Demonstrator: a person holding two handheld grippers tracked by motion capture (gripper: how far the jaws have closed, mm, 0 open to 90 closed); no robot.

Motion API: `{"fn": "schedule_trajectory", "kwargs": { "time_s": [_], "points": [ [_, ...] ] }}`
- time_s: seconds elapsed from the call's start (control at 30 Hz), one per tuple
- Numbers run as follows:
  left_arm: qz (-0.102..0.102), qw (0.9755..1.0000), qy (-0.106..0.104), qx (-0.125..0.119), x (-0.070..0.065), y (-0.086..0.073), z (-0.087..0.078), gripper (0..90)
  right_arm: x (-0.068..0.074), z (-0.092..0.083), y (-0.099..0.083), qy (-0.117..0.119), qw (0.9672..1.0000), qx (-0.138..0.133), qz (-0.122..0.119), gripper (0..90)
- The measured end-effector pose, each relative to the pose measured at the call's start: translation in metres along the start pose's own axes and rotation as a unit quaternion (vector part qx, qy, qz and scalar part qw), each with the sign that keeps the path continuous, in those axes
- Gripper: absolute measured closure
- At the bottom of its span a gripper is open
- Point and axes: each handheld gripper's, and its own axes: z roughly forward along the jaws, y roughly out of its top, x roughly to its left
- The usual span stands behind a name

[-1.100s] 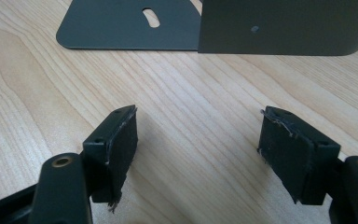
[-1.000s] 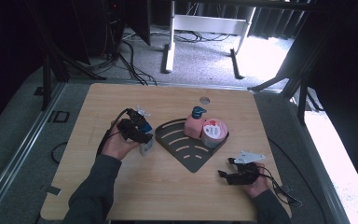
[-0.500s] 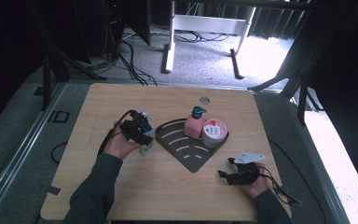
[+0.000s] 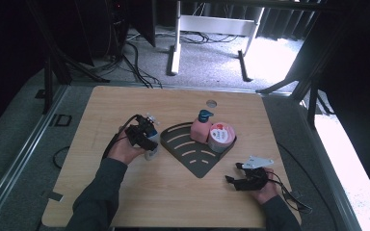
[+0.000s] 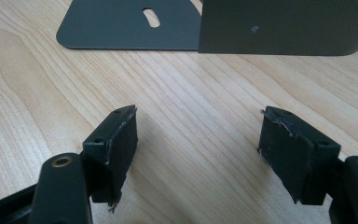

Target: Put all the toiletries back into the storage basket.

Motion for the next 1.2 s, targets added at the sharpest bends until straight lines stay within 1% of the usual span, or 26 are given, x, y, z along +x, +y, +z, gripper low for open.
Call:
{"fn": "schedule_trajectory", "kwargs": {
  "time_s": [0.1, 0.33, 0.4, 0.5, 0.67, 0.77, 0.8, 1.0, 1.13, 1.2],
  "points": [
    [0.004, 1.0, -0.007, 0.003, -0.0001, -0.0005, 0.0, 51.5, 0.0, 0.0, 0.0, 0.0, 1.0, 0.0, 0.0, 27.6],
    [0.005, 0.9999, -0.01, 0.009, -0.0003, 0.0004, -0.0008, 52.8, 0.0, 0.0, 0.0, 0.0, 1.0, 0.0, 0.0, 27.6],
    [0.01, 0.9998, -0.01, 0.017, -0.001, 0.0015, -0.0015, 53.0, 0.0, 0.0, 0.0, 0.0, 1.0, 0.0, 0.0, 27.6],
    [0.01, 0.9997, -0.01, 0.018, -0.0015, 0.0019, -0.0015, 53.1, 0.0, 0.0, 0.0, 0.0, 1.0, 0.0, 0.0, 27.6],
    [0.003, 0.9996, -0.018, 0.023, 0.0025, 0.0022, -0.0013, 52.9, 0.0, 0.0, 0.0, 0.0, 1.0, 0.0, 0.0, 27.6],
    [0.005, 0.9996, -0.016, 0.024, 0.002, 0.0023, -0.0012, 52.2, 0.0, 0.0, 0.0, 0.0, 1.0, 0.0, 0.0, 27.6],
    [0.006, 0.9995, -0.013, 0.028, 0.0015, 0.0021, -0.0006, 51.8, 0.0, 0.0, 0.0, 0.0, 1.0, 0.0, 0.0, 27.6],
    [0.006, 0.9994, -0.015, 0.029, 0.002, 0.0015, -0.0009, 53.0, 0.0, 0.0, 0.0, 0.0, 1.0, 0.0, 0.0, 27.6],
    [-0.002, 0.9994, -0.021, 0.029, 0.0027, 0.0012, -0.0015, 53.9, 0.0, 0.0, 0.0, 0.0, 1.0, 0.0, 0.0, 27.6],
    [-0.002, 0.9993, -0.022, 0.029, 0.0031, 0.0011, -0.0016, 54.1, 0.0, 0.0, 0.0, 0.0, 1.0, 0.0, 0.0, 27.6]
  ]
}}
